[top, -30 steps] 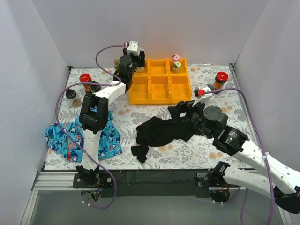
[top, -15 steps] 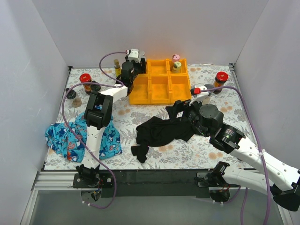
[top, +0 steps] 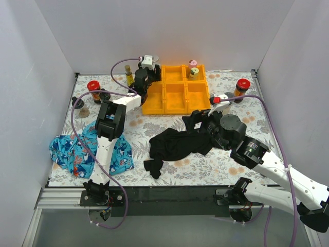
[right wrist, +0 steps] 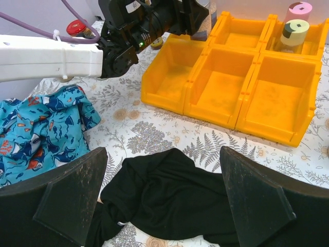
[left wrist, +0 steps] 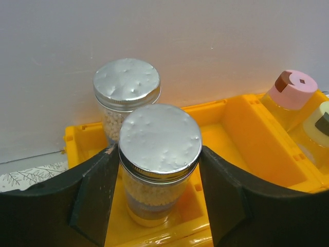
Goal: Organize the condiment bottles
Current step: Place the bottle in the storage box, then pick up the bottle from the center of the board, then place the bottle in the storage box.
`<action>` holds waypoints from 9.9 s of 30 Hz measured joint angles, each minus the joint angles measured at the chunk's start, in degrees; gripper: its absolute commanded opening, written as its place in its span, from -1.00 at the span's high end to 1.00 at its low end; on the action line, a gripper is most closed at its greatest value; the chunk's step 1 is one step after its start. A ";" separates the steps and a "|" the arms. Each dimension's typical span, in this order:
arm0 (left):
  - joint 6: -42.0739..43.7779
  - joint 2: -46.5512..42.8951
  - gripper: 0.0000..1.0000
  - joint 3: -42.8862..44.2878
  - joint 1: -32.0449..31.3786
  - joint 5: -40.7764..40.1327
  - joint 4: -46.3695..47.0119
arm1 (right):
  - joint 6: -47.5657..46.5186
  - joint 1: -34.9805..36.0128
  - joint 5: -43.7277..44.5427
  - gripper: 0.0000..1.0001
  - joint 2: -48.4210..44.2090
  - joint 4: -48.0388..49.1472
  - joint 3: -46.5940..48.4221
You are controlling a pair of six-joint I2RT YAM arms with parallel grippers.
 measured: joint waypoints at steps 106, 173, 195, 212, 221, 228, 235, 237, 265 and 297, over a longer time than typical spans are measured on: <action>-14.08 -82.14 -0.96 -64.28 -2.38 20.22 -18.29 | -11.54 -57.02 -12.50 -0.67 62.66 7.06 29.44; -14.08 -81.48 -0.96 -64.06 -2.38 22.12 -18.36 | -13.92 -57.75 -15.37 -0.70 60.94 10.91 32.72; -14.10 -81.37 -0.96 -63.84 -2.38 22.75 -18.36 | -13.55 -57.75 -15.50 -0.05 61.05 10.51 30.62; -14.08 -81.24 -0.96 -63.71 -2.38 22.75 -18.38 | -15.28 -57.11 -16.15 0.97 61.09 8.59 32.17; -14.08 -81.26 -0.97 -63.63 -2.51 22.73 -18.40 | -15.30 -53.90 -13.49 0.97 61.05 5.16 36.92; -13.99 -81.35 -0.96 -63.63 -2.82 22.49 -18.45 | -16.59 -47.23 -10.43 0.97 60.94 4.81 43.17; -13.62 -81.61 -0.96 -63.63 -3.19 21.97 -18.73 | -16.90 -39.21 -9.22 0.97 61.22 3.26 52.00; -13.60 -81.66 -0.96 -63.63 -3.37 21.81 -18.99 | -16.74 -37.16 -9.31 0.97 61.99 3.58 55.63; -12.52 -82.05 -0.96 -63.41 -5.01 20.70 -20.61 | -17.70 -28.09 -20.83 0.97 87.86 25.11 68.39; -9.11 -84.46 -0.96 -63.32 -9.51 16.04 -21.70 | -23.08 -28.17 -19.82 0.97 108.43 44.94 80.70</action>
